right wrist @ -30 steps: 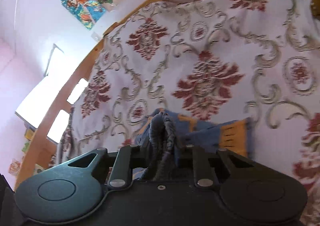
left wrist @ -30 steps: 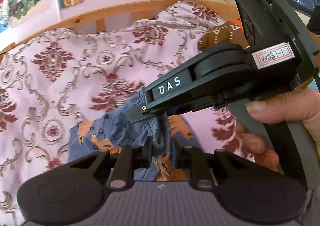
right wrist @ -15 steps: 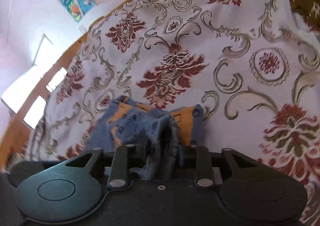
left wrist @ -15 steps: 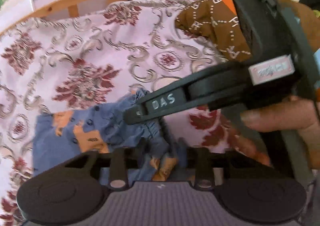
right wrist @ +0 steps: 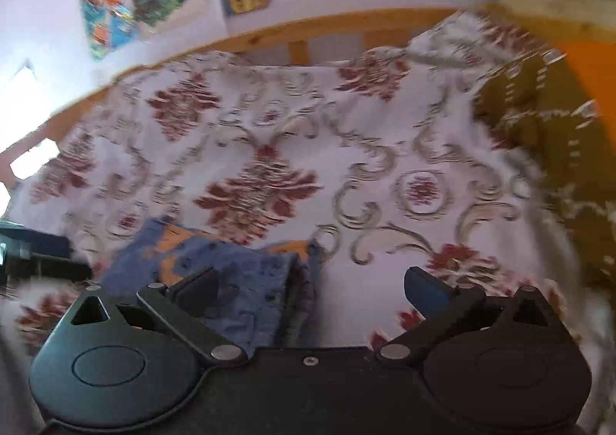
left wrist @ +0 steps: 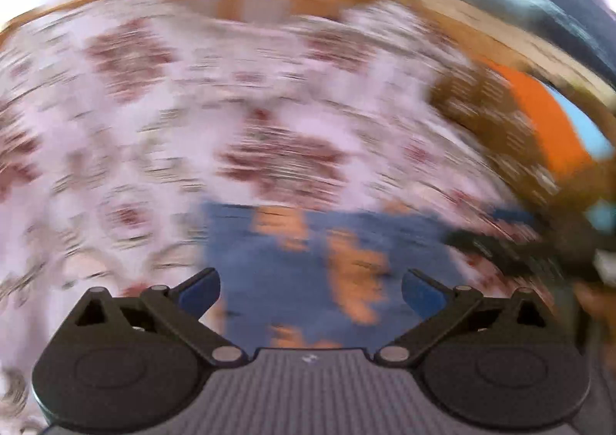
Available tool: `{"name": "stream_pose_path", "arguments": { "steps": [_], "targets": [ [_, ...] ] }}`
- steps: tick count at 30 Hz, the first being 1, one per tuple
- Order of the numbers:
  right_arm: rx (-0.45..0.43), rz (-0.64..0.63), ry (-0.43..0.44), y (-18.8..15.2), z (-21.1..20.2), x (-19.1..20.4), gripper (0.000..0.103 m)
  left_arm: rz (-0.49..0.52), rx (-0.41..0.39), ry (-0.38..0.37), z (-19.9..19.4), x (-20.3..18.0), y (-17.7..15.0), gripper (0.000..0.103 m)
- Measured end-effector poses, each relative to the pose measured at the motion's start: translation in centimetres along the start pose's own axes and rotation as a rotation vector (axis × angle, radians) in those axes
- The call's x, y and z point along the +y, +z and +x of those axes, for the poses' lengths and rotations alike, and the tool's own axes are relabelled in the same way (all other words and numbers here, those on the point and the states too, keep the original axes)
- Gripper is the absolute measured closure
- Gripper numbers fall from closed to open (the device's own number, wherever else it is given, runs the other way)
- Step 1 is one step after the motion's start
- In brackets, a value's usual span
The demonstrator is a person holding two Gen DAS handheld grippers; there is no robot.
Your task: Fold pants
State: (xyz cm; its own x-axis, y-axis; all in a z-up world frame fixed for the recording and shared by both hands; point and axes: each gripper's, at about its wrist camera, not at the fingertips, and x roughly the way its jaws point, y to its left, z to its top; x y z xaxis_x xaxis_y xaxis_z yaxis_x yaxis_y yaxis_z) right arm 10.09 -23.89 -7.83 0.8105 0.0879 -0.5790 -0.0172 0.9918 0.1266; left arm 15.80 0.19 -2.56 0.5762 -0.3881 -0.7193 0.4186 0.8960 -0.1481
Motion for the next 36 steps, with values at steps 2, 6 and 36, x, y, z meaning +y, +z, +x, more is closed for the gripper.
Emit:
{"name": "stream_pose_path", "arguments": {
  "steps": [2, 6, 36],
  "targets": [
    [0.002, -0.048, -0.086, -0.8, 0.0, 1.3, 0.001, -0.114, -0.002, 0.052, 0.7, 1.9, -0.6, 0.000],
    [-0.017, -0.152, -0.165, -2.2, -0.4, 3.0, 0.001, -0.288, 0.086, 0.079, 2.2, 3.8, -2.1, 0.000],
    [-0.070, -0.243, -0.222, -0.1, -1.4, 2.5, 0.001, -0.342, 0.005, 0.188, 0.4, 5.0, -1.8, 0.000]
  ]
}}
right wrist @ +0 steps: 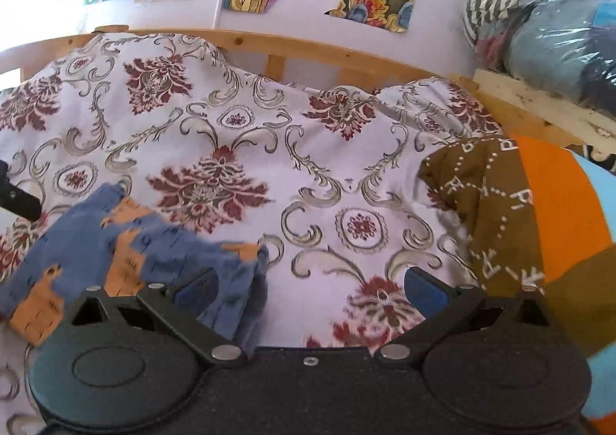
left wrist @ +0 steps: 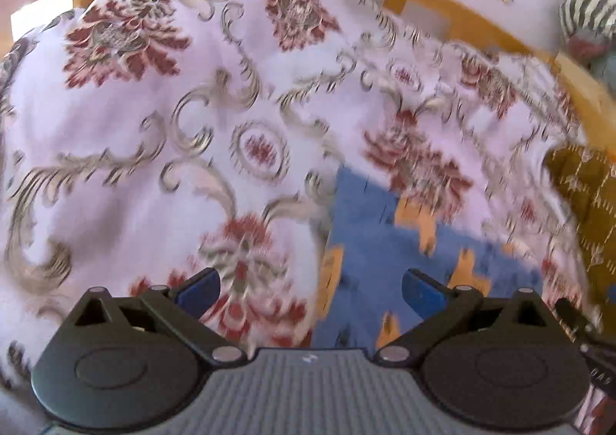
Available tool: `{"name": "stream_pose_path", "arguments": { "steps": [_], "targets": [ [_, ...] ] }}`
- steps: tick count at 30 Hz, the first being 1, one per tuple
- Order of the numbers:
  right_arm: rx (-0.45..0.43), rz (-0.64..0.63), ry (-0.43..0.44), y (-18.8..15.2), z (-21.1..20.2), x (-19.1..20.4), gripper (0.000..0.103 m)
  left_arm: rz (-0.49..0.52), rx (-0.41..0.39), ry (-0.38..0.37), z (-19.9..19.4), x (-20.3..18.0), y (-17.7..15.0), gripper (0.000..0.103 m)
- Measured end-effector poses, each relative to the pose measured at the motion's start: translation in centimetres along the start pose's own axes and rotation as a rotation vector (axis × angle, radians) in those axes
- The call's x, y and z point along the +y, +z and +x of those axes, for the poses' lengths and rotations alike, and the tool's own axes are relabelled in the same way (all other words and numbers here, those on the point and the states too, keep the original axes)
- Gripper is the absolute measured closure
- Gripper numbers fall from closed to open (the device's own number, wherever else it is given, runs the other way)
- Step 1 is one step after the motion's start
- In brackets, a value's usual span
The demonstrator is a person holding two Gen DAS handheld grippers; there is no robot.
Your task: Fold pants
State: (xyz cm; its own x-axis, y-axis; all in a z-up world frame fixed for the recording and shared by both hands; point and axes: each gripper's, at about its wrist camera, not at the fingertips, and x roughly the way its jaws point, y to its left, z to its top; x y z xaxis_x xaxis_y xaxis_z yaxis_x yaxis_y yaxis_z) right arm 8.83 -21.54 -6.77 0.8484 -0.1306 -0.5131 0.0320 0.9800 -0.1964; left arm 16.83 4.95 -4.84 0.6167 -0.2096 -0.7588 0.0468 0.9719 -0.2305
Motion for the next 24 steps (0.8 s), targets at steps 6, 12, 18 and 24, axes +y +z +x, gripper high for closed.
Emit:
{"name": "stream_pose_path", "arguments": {
  "steps": [6, 12, 18, 24],
  "targets": [
    [0.028, -0.029, 0.091, 0.6, 4.0, 0.4, 0.001, 0.231, -0.010, -0.009, 5.4, -2.3, 3.7, 0.000],
    [0.094, 0.001, 0.090, -0.6, 7.0, 0.0, 0.001, 0.237, 0.051, 0.074, 11.0, -1.8, 3.6, 0.000],
    [0.068, 0.090, 0.118, -0.5, 6.3, -1.0, 0.001, 0.205, 0.041, 0.065, 10.5, -1.5, 3.6, 0.000],
    [-0.004, 0.139, 0.126, -0.2, 3.5, -1.7, 0.001, 0.126, 0.038, 0.059, 9.0, -0.5, 4.3, 0.000]
  ]
}}
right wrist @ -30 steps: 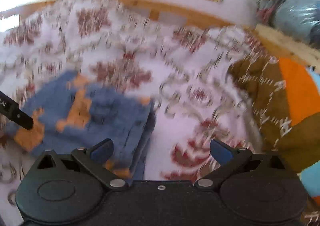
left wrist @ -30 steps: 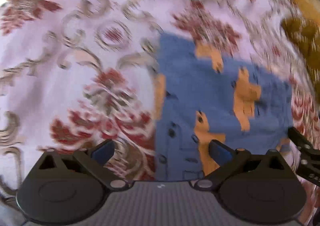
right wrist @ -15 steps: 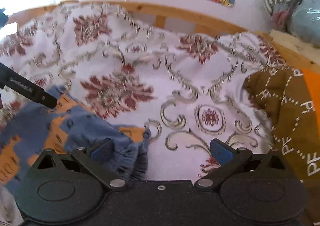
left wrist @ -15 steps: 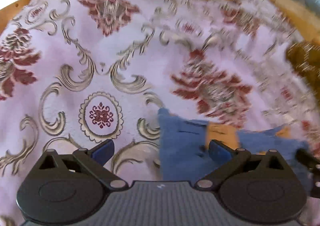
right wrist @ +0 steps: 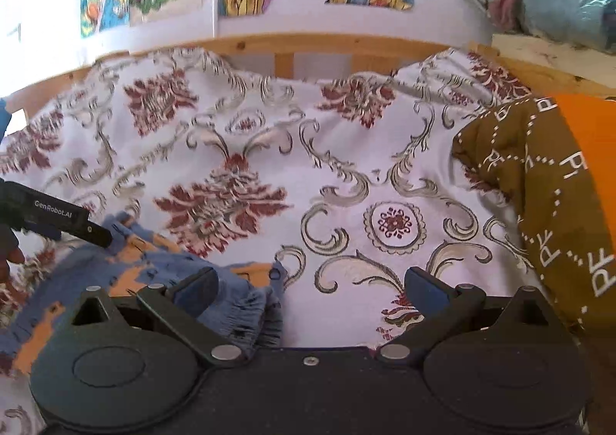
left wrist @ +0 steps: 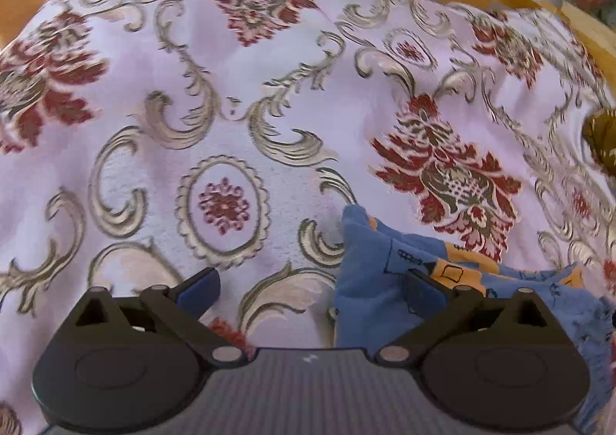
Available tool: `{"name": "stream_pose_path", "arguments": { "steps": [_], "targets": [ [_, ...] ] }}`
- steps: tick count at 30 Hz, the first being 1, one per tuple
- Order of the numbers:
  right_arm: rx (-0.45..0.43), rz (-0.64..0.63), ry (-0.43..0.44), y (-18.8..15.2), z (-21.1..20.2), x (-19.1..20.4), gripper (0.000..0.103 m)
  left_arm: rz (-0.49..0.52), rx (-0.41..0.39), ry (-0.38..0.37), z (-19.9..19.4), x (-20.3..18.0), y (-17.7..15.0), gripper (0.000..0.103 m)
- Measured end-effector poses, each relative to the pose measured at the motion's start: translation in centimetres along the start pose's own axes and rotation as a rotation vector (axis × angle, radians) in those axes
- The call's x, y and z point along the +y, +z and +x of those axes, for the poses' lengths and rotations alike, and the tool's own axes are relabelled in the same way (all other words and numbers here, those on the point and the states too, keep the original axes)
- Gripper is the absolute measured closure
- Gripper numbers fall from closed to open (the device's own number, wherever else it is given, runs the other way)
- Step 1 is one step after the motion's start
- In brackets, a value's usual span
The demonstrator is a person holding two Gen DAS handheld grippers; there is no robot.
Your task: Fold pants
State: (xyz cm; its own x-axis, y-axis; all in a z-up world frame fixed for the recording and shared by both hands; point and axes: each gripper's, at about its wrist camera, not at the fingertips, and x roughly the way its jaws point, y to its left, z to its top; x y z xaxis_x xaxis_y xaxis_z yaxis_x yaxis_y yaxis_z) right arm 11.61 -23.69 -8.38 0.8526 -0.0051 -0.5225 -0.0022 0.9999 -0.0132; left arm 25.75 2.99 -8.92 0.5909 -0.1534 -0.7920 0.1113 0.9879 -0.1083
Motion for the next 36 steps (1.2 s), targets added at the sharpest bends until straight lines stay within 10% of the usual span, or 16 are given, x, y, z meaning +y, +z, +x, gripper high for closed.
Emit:
{"name": "stream_pose_path", "arguments": {
  "steps": [10, 22, 36],
  "targets": [
    [0.044, 0.108, 0.189, -0.2, -2.9, 0.6, 0.001, -0.242, -0.003, -0.098, -5.4, 4.0, -1.9, 0.000],
    [0.240, 0.469, 0.400, -1.7, -2.8, -2.8, 0.000, -0.028, 0.178, -0.200, -7.1, 1.4, -5.4, 0.000],
    [0.361, 0.417, 0.498, -3.2, 1.3, -4.5, 0.000, 0.022, 0.247, -0.110, -4.3, -0.1, -5.7, 0.000]
  ]
}}
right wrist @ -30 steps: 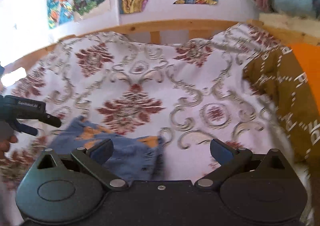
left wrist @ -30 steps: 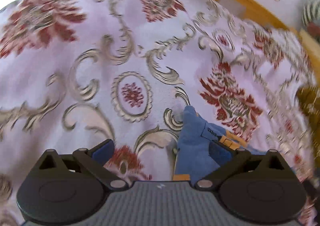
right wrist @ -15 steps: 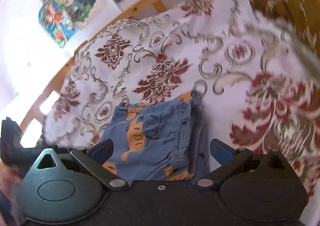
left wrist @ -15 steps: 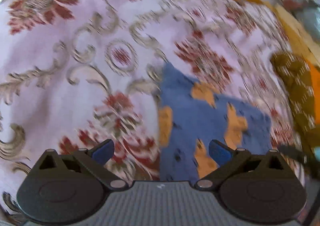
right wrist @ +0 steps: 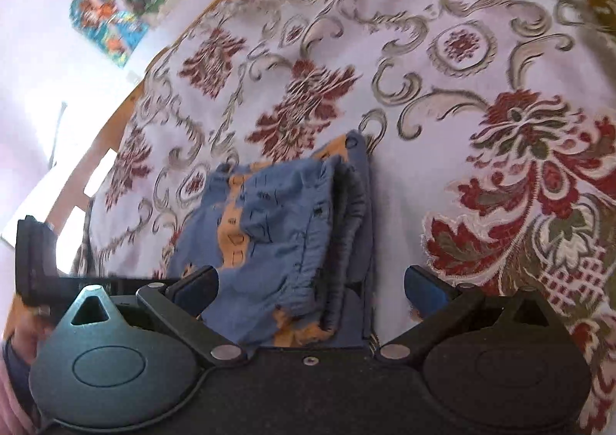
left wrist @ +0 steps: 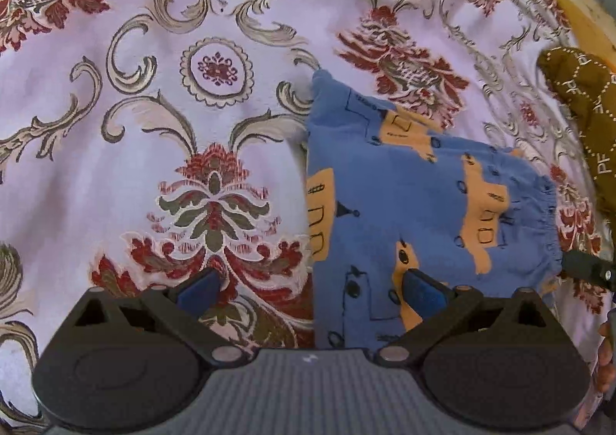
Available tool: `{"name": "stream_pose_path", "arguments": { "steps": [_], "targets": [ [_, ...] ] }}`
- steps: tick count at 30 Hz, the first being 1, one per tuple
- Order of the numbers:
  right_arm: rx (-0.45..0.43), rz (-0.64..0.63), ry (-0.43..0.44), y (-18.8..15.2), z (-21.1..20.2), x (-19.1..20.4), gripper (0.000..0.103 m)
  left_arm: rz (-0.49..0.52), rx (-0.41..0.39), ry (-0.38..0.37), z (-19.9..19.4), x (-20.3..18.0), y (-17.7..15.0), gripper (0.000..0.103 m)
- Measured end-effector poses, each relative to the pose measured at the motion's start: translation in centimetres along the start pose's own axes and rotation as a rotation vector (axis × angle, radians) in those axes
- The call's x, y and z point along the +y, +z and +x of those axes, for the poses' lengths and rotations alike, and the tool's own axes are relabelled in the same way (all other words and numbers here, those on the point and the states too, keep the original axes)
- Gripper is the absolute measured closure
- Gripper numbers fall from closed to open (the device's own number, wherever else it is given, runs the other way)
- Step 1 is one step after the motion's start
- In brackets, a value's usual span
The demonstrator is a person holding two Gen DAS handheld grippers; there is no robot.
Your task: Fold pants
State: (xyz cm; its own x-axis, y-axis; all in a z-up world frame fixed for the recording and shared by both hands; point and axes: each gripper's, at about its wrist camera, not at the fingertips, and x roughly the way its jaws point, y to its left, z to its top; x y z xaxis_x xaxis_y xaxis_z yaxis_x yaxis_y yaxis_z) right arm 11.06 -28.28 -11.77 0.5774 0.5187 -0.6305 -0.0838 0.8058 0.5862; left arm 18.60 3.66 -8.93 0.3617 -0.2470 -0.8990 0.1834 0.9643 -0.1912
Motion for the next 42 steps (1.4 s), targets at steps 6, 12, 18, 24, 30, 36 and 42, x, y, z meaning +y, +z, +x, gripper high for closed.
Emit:
{"name": "stream_pose_path", "arguments": {
  "steps": [6, 12, 18, 24, 30, 36, 42],
  "targets": [
    [-0.017, -0.025, 0.055, -0.5, 0.4, 0.1, 0.000, -0.006, 0.009, 0.010, 0.8, -0.1, 0.3, 0.000],
    [-0.030, 0.009, 0.110, -0.8, 0.8, 0.4, 0.000, -0.001, -0.003, -0.014, 0.6, -0.2, 0.4, 0.000],
    [-0.061, 0.096, 0.151, -0.8, 0.6, -0.7, 0.001, 0.027, -0.028, -0.108, -0.1, -0.4, 0.6, 0.000],
    [-0.078, 0.115, 0.144, -1.0, 0.4, -0.7, 0.003, -0.042, -0.040, -0.164, -0.4, 0.9, 0.9, 0.006],
    [-0.096, 0.141, 0.108, -1.2, 0.1, -1.0, 0.023, -0.063, -0.017, -0.192, -0.1, 1.4, 1.1, 0.036],
    [-0.110, 0.208, 0.059, -1.6, -0.1, -2.0, 0.057, -0.097, 0.003, -0.210, 0.2, 2.0, 1.1, 0.061],
    [-0.116, 0.203, 0.023, -1.8, -0.1, -1.9, 0.068, -0.045, -0.011, -0.190, -0.1, 1.0, 0.9, 0.071]
  ]
}}
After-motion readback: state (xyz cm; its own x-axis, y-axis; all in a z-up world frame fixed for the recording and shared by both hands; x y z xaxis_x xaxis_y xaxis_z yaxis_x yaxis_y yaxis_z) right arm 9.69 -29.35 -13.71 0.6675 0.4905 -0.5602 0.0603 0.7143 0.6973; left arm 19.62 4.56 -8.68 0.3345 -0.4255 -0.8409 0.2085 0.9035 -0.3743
